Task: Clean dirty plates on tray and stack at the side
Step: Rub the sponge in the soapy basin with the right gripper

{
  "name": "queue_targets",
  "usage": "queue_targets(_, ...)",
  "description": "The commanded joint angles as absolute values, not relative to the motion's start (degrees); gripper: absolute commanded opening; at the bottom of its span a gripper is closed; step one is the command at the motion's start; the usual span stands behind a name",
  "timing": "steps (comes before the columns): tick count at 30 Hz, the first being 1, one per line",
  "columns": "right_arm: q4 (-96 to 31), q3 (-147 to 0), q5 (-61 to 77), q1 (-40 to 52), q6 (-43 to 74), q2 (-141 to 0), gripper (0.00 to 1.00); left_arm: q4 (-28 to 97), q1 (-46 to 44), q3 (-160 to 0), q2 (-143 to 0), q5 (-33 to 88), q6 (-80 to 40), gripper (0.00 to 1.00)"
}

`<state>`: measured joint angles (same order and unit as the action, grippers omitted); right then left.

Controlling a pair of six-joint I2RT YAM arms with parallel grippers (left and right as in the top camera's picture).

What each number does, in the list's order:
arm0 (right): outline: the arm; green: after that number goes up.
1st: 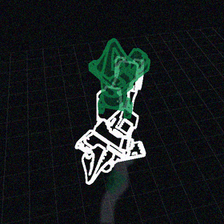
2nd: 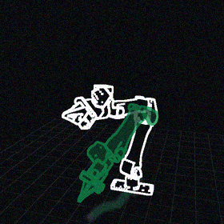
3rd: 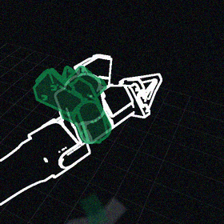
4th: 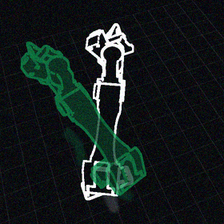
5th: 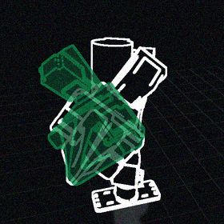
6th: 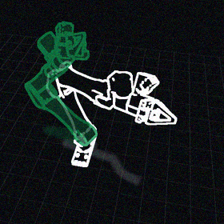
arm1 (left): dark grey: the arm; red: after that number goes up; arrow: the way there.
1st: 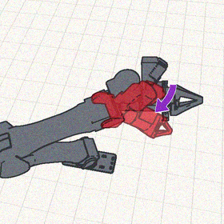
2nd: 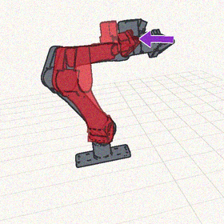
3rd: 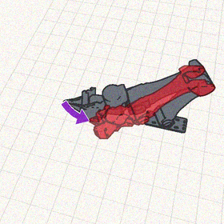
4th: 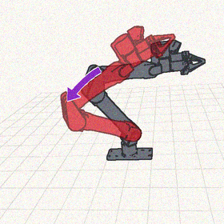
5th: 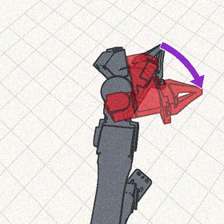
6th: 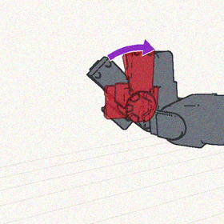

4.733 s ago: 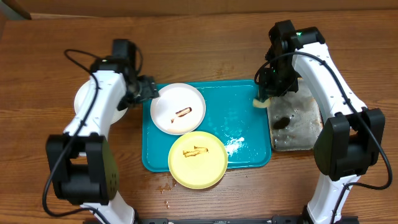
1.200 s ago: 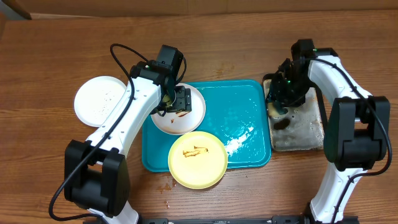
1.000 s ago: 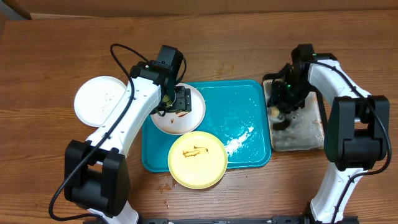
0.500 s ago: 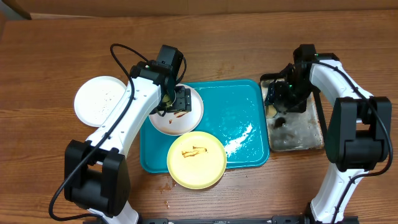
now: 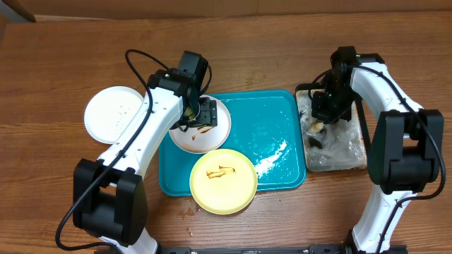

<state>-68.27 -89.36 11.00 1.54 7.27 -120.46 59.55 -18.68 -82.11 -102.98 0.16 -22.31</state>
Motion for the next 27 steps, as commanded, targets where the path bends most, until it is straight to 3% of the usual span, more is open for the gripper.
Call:
queue_targets(1,-68.8,-90.8,6.7,0.3,10.3,-120.6,0.04,59.3,-18.9,-82.7,-102.0,-0.6,-21.4,0.84)
queue_targets(15,-73.4,-94.6,5.4,-6.2,12.2,-120.6,0.04,58.3,-18.9,-82.7,-102.0,-0.6,-20.7,0.84)
queue_targets(16,-74.0,-95.2,5.0,-6.2,12.2,-120.6,0.09,58.3,-18.9,-82.7,-102.0,-0.6,-20.7,0.84)
queue_targets(17,-74.5,-95.9,4.9,-6.2,12.0,-120.6,0.23,58.3,-18.9,-82.7,-102.0,-0.6,-20.7,0.84)
queue_targets(18,-75.0,-96.3,4.9,-6.2,12.0,-120.6,0.29,58.2,-18.9,-82.7,-102.0,-0.6,-20.8,0.84)
queue_targets(23,-76.2,-96.8,4.9,-6.1,12.0,-120.6,0.39,58.2,-19.0,-82.7,-102.0,-0.5,-20.8,0.84)
queue_targets(25,-76.5,-96.8,4.9,-6.1,12.0,-120.6,0.38,58.2,-19.2,-82.7,-102.0,-0.6,-20.8,0.84)
queue_targets(26,-76.5,-96.8,4.9,-6.1,12.0,-120.6,0.22,58.2,-19.3,-82.7,-102.0,-0.6,-20.7,0.84)
queue_targets(27,-76.6,-96.8,4.9,-6.1,12.0,-120.6,0.20,58.2,-19.3,-82.7,-102.0,-0.6,-20.7,0.84)
